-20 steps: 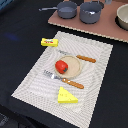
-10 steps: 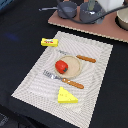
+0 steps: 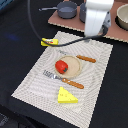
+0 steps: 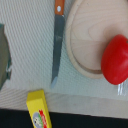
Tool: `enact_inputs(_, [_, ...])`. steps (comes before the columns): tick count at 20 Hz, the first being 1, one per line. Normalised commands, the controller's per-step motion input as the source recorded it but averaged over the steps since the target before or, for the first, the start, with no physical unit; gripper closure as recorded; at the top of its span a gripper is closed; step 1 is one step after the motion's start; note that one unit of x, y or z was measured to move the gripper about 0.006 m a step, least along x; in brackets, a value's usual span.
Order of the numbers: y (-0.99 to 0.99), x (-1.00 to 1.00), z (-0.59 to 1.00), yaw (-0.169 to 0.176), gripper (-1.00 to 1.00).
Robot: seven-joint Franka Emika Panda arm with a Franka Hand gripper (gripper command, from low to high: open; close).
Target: Interact with the objects in diverse but meaningful ways.
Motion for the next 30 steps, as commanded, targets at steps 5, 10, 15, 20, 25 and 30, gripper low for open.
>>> enact_inputs(5, [-0.61,-0.47,-0.36,-0.092,-1.0])
enact_inputs(10, [-0.51,-0.59,-0.26,-0.09,-1.0])
enact_inputs(15, [-0.08,-0.69,-0.04,-0.084,-1.0])
enact_inputs(20, [0.0,-0.56,-0.06,-0.089,-1.0])
enact_inputs(25, [0.11,-0.45,-0.19,-0.071,-1.0])
enact_inputs(30, [0.06,-0.43,-0.32,-0.06,-1.0])
